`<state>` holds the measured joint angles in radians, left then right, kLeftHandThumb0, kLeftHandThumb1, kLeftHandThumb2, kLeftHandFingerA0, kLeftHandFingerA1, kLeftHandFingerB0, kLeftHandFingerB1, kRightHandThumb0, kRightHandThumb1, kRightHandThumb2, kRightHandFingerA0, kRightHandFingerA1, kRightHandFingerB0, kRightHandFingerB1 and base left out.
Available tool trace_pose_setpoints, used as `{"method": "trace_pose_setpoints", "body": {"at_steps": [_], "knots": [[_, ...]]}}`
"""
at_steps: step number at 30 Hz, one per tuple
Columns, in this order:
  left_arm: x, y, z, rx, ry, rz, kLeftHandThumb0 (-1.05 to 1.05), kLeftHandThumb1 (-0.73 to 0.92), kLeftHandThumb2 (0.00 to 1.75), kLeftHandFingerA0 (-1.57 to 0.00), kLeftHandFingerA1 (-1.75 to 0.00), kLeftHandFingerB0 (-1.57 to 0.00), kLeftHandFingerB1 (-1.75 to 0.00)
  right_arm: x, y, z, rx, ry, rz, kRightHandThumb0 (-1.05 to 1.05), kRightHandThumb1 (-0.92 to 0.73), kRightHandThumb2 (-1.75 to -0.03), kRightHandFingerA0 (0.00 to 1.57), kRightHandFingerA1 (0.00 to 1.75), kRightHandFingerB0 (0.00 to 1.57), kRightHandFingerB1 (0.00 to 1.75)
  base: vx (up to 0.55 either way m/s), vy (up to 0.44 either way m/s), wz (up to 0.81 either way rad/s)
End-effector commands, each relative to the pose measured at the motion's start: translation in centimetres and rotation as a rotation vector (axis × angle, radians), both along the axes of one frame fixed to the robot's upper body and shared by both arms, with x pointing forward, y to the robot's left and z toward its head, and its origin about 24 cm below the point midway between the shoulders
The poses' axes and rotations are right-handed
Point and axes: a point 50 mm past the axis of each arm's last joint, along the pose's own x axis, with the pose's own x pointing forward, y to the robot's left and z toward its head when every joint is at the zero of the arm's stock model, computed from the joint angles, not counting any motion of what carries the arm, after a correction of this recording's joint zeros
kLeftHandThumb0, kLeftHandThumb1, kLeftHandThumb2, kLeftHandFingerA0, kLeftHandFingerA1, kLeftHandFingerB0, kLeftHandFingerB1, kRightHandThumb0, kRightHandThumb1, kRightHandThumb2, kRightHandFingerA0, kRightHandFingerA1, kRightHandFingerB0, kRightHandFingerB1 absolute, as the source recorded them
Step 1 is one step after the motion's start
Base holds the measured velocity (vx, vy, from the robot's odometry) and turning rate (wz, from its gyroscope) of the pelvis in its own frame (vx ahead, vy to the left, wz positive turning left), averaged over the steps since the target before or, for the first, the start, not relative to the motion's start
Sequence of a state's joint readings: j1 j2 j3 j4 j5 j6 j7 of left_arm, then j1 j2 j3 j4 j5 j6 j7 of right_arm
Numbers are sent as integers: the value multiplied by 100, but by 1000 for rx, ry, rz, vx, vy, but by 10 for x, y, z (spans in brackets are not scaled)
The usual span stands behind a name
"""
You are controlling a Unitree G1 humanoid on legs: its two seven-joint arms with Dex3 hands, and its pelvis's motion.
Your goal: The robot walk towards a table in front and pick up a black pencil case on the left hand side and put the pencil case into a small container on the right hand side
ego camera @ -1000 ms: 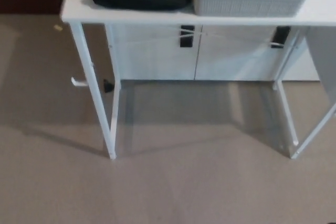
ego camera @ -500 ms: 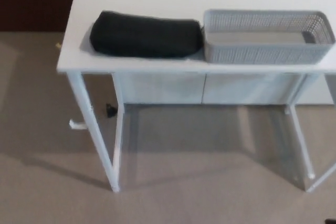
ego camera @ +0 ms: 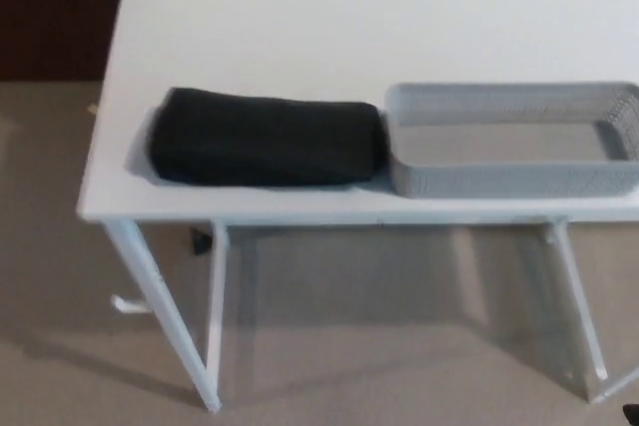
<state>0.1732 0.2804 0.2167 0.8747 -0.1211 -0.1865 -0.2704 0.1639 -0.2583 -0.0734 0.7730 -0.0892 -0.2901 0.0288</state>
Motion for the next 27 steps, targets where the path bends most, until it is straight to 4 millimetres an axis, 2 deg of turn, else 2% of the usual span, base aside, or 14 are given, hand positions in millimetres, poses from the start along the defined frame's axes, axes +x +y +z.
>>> {"method": "trace_pose_setpoints", "body": {"at_steps": [1, 4, 5, 7, 9, 10, 15, 16, 18, 19, 22, 23, 24, 27], "knots": [[-26, -1, -6, 1, 53, -1, -14, 34, 85, -38, -63, -20, -52, -27, -9, -3, -8, 54, -20, -44, -46, -73, 56, 51, 38, 46, 135, 147, -2], [-37, -2, -9, 6, 75, -16, -14, 35, 85, -38, -62, -20, -51, -39, -10, -6, -15, 73, -17, -45, -46, -73, 55, 51, 39, 46, 112, 92, 0], [-40, -2, -8, 31, 77, -27, -23, 48, 54, -49, -46, -35, -34, -40, -9, -6, -12, 73, -14, -44, -45, -73, 56, 52, 38, 47, 121, 28, 1], [-42, -2, -8, 68, 78, -52, -23, 48, 54, -48, -46, -35, -34, -42, -8, -6, -2, 67, -15, -36, -55, -56, 62, 42, 44, 38, 105, -8, 5], [-43, -2, -8, 72, 77, -52, -18, 31, 82, -39, -62, -22, -51, -42, -8, -7, 16, 65, -30, -43, -45, -72, 57, 52, 39, 47, 0, 0, 0], [-43, -3, -7, 80, 79, -46, -24, 47, 54, -49, -44, -35, -34, -42, -7, -7, 18, 71, -30, -43, -45, -73, 56, 52, 38, 46, 62, -113, 4], [-46, -3, -8, 57, 75, -33, -21, 48, 54, -47, -46, -35, -34, -42, -8, -7, -14, 73, -1, -46, -45, -74, 56, 53, 39, 47, 23, -168, 4], [-47, -4, -8, 55, 74, -32, -21, 48, 54, -45, -46, -34, -34, -42, -8, -7, -7, 69, -10, -37, -54, -56, 65, 42, 46, 38, 65, -126, 10], [-47, -3, -9, 68, 83, -42, -24, 47, 54, -46, -44, -35, -34, -42, -8, -7, -1, 65, -18, -44, -45, -73, 58, 53, 41, 48, 12, -138, -6], [-47, -3, -9, 73, 83, -45, -24, 47, 54, -47, -45, -34, -34, -43, -8, -7, 5, 60, -19, -36, -53, -56, 66, 42, 47, 38, 2, -85, -1], [-42, -4, -7, 70, 69, -48, -23, 48, 54, -46, -45, -34, -34, -39, -8, -6, -6, 54, -10, -44, -45, -74, 58, 53, 41, 48, 21, -23, -8], [-42, -5, -6, 64, 62, -50, -17, 31, 83, -39, -62, -21, -52, -39, -9, -6, -4, 51, -10, -44, -45, -73, 58, 53, 41, 48, 10, 42, -8], [-41, -5, -6, 66, 60, -50, -22, 48, 54, -48, -45, -35, -34, -38, -8, -5, -3, 52, -8, -37, -54, -56, 64, 42, 46, 38, 24, 55, -8], [-39, -3, -7, 66, 59, -44, -22, 47, 54, -48, -46, -35, -34, -36, -8, -5, -12, 51, 2, -46, -46, -74, 55, 53, 38, 47, 23, 150, -1]]}}
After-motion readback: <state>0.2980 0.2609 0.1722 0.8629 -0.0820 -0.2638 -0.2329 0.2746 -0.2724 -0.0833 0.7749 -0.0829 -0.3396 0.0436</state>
